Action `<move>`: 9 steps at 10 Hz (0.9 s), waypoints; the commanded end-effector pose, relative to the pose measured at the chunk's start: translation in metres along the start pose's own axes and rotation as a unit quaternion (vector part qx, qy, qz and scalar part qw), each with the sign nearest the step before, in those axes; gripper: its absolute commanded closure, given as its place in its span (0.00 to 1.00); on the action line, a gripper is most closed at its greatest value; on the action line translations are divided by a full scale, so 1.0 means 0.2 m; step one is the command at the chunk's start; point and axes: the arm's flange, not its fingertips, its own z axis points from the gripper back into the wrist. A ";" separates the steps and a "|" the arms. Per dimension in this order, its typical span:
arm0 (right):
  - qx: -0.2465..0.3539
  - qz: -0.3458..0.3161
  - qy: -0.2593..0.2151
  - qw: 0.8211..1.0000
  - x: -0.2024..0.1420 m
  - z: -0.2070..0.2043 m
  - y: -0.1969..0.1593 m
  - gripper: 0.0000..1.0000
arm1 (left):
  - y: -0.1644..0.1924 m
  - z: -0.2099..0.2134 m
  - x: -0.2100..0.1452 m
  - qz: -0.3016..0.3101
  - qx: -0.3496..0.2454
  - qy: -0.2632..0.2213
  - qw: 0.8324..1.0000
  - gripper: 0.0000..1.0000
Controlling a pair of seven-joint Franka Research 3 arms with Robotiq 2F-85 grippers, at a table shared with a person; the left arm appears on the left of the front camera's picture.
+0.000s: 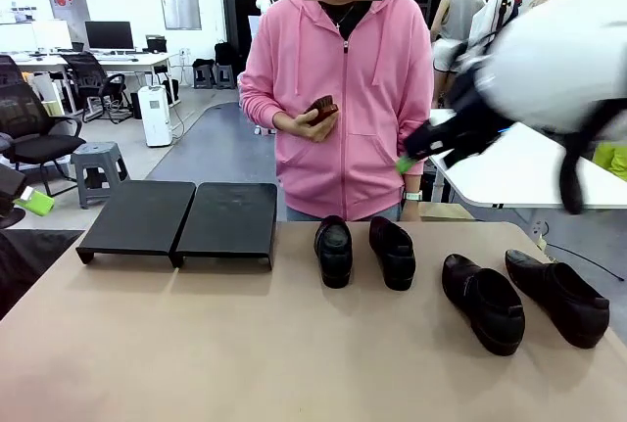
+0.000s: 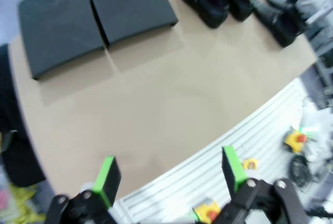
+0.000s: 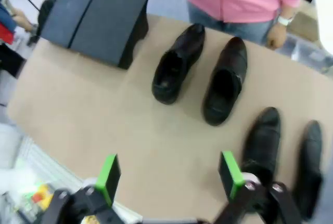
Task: Organize the shoes by placing them on the stand.
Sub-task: Pick up one Shoe and place it in the middle of the table.
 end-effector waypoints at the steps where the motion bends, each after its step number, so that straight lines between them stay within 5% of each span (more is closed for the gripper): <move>1: -0.015 -0.004 0.060 0.998 0.24 -0.34 0.06 0.00 | 0.01 0.00 0.00 -0.002 -0.010 -0.002 1.000 0.00; 2: -0.024 -0.010 0.083 0.996 0.27 -0.48 0.06 0.00 | 0.01 0.00 0.00 -0.002 -0.010 -0.002 1.000 0.00; 6: -0.002 0.000 0.066 0.998 0.14 -0.48 0.08 0.00 | 0.01 0.00 0.00 -0.002 -0.010 -0.002 1.000 0.00; 8: 0.007 -0.024 0.100 0.995 0.19 -0.64 0.09 0.00 | 0.01 0.00 0.00 -0.002 -0.010 -0.002 1.000 0.00; 9: 0.020 -0.071 0.160 0.984 0.37 -0.78 0.03 0.00 | 0.01 0.00 0.00 -0.002 -0.010 -0.002 1.000 0.00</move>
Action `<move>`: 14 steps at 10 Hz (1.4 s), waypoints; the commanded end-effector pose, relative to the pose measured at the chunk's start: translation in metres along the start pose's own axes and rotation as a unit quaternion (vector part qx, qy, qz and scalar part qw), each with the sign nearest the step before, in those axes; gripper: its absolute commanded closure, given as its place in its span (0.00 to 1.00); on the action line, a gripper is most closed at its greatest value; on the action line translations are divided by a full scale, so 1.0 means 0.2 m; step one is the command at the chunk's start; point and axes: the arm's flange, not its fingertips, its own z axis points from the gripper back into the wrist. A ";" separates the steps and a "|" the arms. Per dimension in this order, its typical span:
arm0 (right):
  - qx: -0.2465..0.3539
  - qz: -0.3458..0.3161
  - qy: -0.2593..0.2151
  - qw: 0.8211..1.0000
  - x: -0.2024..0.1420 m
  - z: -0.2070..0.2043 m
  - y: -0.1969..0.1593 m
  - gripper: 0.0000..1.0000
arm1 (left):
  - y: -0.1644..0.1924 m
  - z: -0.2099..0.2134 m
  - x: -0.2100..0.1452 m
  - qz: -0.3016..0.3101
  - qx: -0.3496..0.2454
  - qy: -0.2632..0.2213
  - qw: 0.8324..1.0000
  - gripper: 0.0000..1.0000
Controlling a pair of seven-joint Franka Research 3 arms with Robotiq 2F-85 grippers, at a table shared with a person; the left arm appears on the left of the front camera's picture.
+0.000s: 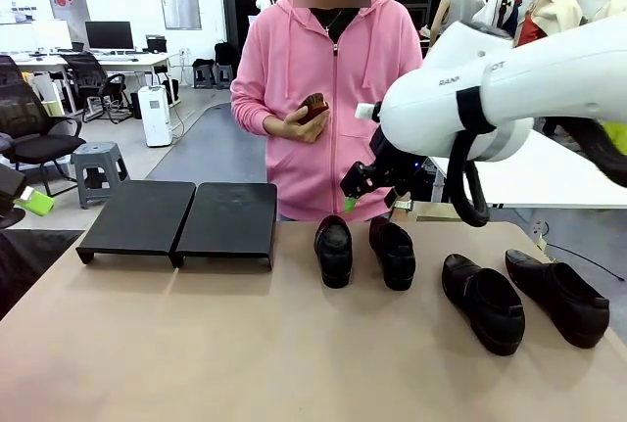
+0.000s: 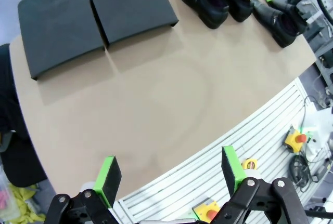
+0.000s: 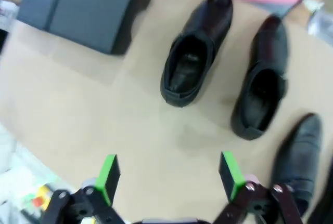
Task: Organize the shoes by placing them on the stand.
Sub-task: Pick up one Shoe and place it in the middle of the table.
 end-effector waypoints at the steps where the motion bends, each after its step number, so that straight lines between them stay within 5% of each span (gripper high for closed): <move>1: 0.032 -0.069 0.089 0.993 0.38 -0.19 -0.07 0.00 | 0.01 0.00 0.00 -0.002 -0.010 -0.001 1.000 0.00; 5: 0.019 -0.185 0.176 0.967 0.55 -0.55 -0.21 0.00 | 0.01 0.00 0.00 -0.002 -0.010 -0.001 1.000 0.00; 12: -0.008 -0.283 0.232 0.931 0.53 -0.90 -0.31 0.00 | 0.01 0.00 0.00 -0.002 -0.010 -0.001 1.000 0.00; 13: -0.033 -0.287 0.223 0.931 0.54 -0.92 -0.31 0.60 | 0.01 0.00 0.00 -0.002 -0.010 -0.001 1.000 0.00; 14: -0.035 -0.290 0.220 0.931 0.54 -0.92 -0.31 1.00 | 0.01 0.00 0.00 -0.002 -0.010 -0.001 1.000 0.00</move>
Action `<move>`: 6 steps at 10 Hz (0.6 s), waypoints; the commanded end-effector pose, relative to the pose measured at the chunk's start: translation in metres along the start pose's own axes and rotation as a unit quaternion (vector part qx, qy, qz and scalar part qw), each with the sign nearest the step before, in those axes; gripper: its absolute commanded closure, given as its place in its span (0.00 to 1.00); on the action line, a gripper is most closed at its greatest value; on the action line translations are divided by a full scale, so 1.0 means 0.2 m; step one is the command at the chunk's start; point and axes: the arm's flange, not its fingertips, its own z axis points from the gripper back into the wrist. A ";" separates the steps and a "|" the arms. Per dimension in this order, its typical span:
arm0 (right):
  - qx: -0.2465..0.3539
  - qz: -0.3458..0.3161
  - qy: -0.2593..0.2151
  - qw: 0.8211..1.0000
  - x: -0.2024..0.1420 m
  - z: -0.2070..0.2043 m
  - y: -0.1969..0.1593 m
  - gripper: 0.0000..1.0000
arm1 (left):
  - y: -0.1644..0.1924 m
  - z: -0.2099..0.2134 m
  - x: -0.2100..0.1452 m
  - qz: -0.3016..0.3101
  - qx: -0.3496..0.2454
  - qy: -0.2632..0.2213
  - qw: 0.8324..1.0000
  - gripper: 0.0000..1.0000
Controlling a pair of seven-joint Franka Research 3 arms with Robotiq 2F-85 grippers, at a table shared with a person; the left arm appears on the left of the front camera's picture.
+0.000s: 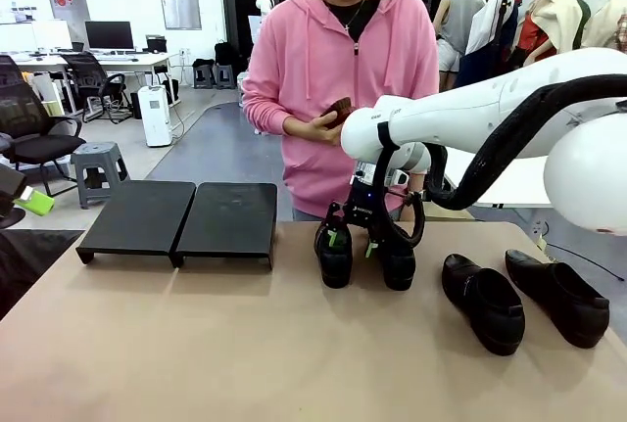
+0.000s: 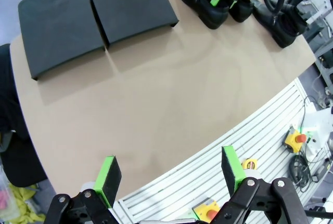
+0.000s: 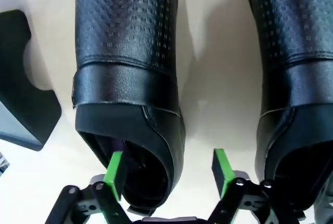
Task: Organize the shoes by placing them on the stand.
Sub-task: Pick up one Shoe and place it in the middle of the table.
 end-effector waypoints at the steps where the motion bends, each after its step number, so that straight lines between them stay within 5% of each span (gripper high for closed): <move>1: -0.020 -0.016 -0.012 1.000 0.02 0.04 0.06 1.00 | 0.00 0.00 0.00 -0.002 -0.010 -0.002 1.000 0.00; 6: -0.051 -0.037 -0.015 0.998 0.05 0.01 0.08 1.00 | 0.00 0.00 0.00 -0.002 -0.010 -0.002 1.000 0.00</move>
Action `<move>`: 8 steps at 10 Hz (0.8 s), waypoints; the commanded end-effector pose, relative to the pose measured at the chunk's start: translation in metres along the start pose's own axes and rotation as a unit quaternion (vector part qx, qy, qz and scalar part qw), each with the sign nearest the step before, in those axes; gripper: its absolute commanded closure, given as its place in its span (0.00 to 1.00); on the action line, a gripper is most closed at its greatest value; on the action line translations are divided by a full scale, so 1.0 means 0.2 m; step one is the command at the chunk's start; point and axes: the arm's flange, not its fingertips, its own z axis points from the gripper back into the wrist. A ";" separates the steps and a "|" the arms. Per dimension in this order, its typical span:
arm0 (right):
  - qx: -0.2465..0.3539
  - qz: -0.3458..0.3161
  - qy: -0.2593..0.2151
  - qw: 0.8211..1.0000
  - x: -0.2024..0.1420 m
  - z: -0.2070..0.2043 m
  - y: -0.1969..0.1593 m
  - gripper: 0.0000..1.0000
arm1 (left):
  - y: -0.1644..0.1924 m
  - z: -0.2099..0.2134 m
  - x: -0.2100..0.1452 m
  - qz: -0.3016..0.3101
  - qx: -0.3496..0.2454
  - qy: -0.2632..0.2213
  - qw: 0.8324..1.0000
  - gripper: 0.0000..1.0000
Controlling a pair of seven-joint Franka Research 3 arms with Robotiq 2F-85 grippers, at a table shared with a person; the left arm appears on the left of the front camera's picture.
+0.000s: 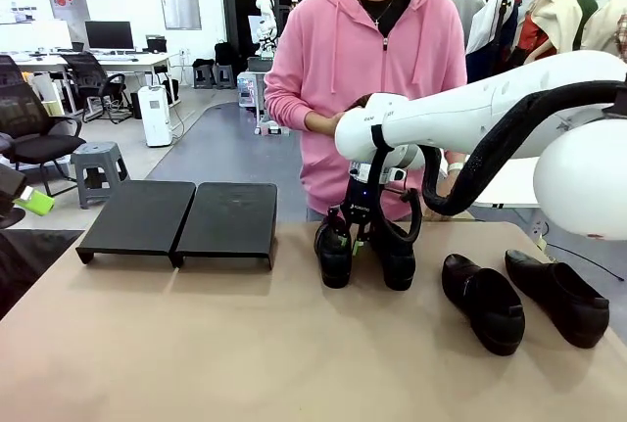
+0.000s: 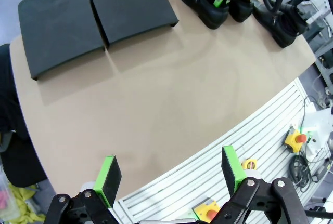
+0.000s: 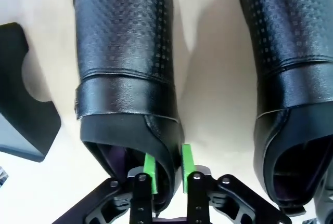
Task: Organize the shoes by placing them on the stand.
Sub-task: Pick up one Shoe and place it in the middle of the table.
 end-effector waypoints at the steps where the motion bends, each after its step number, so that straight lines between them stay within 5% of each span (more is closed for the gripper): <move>1: -0.041 -0.023 -0.002 0.999 0.04 -0.02 0.06 1.00 | 0.00 0.00 0.00 -0.002 -0.010 -0.002 1.000 0.00; 5: -0.025 0.029 0.020 0.999 -0.04 0.12 0.07 1.00 | 0.00 0.00 0.00 -0.002 -0.010 -0.002 1.000 0.00; 8: 0.021 0.106 0.042 0.993 -0.55 0.43 0.12 1.00 | 0.00 0.00 0.00 -0.002 -0.010 -0.002 1.000 0.00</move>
